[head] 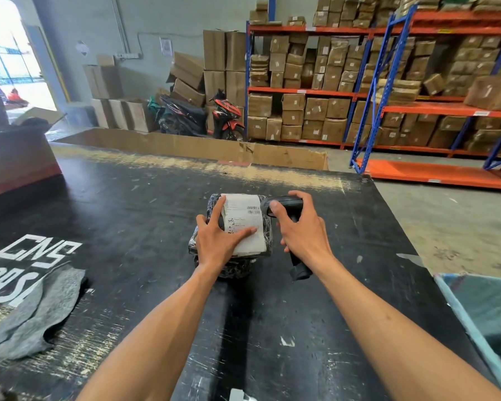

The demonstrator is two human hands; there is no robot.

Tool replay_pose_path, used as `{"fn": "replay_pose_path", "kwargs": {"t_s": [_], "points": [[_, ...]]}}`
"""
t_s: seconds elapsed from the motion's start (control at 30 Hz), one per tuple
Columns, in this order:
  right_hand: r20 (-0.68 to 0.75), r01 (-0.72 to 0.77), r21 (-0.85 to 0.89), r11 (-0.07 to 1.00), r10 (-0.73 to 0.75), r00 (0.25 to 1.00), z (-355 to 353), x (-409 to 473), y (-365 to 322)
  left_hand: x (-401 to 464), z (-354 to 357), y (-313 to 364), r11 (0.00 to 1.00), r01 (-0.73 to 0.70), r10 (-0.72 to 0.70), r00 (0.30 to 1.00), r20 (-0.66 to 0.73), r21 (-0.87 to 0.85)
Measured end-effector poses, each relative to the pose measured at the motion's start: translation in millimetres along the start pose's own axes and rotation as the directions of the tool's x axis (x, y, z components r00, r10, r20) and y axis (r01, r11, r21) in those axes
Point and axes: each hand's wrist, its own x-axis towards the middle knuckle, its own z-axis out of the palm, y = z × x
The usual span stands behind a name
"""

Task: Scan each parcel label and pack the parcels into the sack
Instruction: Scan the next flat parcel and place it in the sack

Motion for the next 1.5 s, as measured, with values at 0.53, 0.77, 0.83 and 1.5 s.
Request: {"fn": "replay_pose_path", "kwargs": {"t_s": [0.53,0.77,0.83,1.5], "points": [[-0.002,0.008,0.027,1.000,-0.008,1.000,1.3,-4.3,-5.7,-2.1,-6.9,9.4,0.999,-0.028,0.029,1.000,-0.008,0.015],[0.036,-0.098,0.068,0.993,0.095,0.995,11.5,-14.1,15.0,17.3,-23.6,7.5,0.996,0.084,-0.085,0.989,-0.120,-0.014],[0.077,-0.176,0.038,0.984,0.173,0.982,22.0,-19.6,32.4,21.4,-30.3,7.0,0.994,0.104,-0.108,0.982,-0.153,-0.032],[0.171,-0.200,-0.569,0.798,0.352,0.920,74.6,-68.0,109.0,-14.3,-28.4,2.4,0.979,0.129,-0.150,0.981,-0.125,-0.160]]}}
